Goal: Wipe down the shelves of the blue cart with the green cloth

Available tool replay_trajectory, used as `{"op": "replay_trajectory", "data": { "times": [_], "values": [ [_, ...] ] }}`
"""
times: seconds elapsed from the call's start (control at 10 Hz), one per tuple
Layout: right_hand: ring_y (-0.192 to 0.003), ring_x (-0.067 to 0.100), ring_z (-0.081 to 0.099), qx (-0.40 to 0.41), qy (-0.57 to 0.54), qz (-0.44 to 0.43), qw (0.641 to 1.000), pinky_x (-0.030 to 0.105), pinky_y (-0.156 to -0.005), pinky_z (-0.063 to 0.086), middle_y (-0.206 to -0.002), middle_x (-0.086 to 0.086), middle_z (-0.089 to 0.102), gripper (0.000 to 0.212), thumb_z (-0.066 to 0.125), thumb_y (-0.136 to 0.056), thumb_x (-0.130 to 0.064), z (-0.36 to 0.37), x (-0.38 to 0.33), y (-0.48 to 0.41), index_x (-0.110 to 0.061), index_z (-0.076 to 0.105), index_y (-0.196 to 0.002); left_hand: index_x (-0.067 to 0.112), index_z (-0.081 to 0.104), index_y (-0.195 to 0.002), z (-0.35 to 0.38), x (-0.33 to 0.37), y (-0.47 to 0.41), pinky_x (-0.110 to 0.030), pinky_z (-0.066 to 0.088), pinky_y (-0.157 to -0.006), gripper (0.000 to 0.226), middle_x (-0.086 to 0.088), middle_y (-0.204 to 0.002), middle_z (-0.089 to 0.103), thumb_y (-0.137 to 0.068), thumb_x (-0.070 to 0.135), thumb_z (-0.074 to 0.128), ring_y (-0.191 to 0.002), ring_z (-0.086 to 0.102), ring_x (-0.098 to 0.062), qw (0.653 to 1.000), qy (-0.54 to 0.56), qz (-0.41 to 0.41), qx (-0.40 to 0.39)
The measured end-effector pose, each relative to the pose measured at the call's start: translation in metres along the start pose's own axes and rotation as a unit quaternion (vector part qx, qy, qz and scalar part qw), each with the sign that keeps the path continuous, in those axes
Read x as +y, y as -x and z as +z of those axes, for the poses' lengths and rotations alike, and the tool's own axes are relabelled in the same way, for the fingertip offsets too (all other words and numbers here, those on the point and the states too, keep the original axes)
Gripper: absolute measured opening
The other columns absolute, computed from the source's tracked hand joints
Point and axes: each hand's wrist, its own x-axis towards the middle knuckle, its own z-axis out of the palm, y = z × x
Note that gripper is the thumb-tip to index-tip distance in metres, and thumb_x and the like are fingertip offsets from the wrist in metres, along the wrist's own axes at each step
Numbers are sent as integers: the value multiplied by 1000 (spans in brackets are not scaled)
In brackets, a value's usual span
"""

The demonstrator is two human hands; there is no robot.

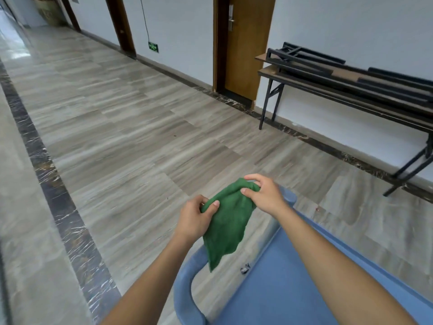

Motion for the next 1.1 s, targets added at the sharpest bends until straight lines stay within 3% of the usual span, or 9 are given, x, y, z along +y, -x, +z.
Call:
{"op": "replay_trajectory", "data": {
  "times": [0.2,0.3,0.4,0.5,0.6,0.7,0.8,1.0,1.1],
  "values": [
    [-118,26,60,18,209,-5,978,33,-95,45,-122,1,70,34,71,-91,-32,58,6,-44,-27,65,-124,20,63,-85,3,-47,-47,-46,57,-74,24,-1,-80,69,-91,44,67,-75,67,-19,997,-4,-79,-5],
    [-116,28,60,-26,369,8,929,43,-105,34,-115,1,71,30,63,-94,-33,71,9,-51,-29,62,-123,25,63,-114,7,-55,-54,-38,53,-89,36,1,-111,69,-92,52,61,-99,65,-18,992,-80,-69,-69],
    [-116,26,58,-43,441,28,896,54,-118,13,-110,0,71,28,57,-89,-25,77,9,-50,-25,64,-116,24,51,-140,21,-49,-48,-27,41,-98,76,3,-135,56,-82,72,58,-126,53,-17,979,-108,-26,-171],
    [-124,24,52,13,400,18,916,50,-122,3,-122,1,65,33,53,-93,-30,72,15,-41,-23,65,-122,31,49,-141,36,-31,-39,-16,48,-80,81,11,-119,64,-75,76,63,-105,63,-6,962,-57,-38,-265],
    [-143,25,34,71,339,8,938,50,-121,6,-145,6,48,40,50,-98,-36,61,28,-18,-22,58,-135,24,44,-141,54,-24,-27,-25,52,-77,61,3,-109,68,-90,52,64,-93,66,-11,953,-113,42,-278],
    [-151,24,19,95,297,32,950,52,-122,7,-161,6,29,48,47,-101,-45,49,39,10,-24,48,-145,17,30,-149,63,-17,-14,-36,47,-78,63,-9,-119,62,-98,45,53,-102,62,-28,949,-199,93,-227],
    [-146,25,30,109,275,71,953,53,-122,10,-157,4,39,53,46,-100,-47,28,45,36,-26,43,-149,16,19,-154,65,-13,-6,-44,49,-89,69,-13,-133,53,-100,48,47,-114,59,-34,941,-250,82,-214],
    [-129,23,55,147,264,139,943,48,-119,22,-130,0,66,43,56,-97,-39,-42,49,108,-26,53,-138,17,13,-156,71,13,10,-48,48,-94,75,-16,-137,46,-98,47,49,-118,54,-37,920,-313,104,-212],
    [-107,29,66,190,264,172,930,38,-101,41,-95,4,76,25,55,-97,-43,-88,50,150,-24,69,-104,21,28,-148,79,31,25,-53,42,-103,65,-17,-143,37,-95,52,49,-128,44,-38,895,-384,91,-210]
  ]
}}
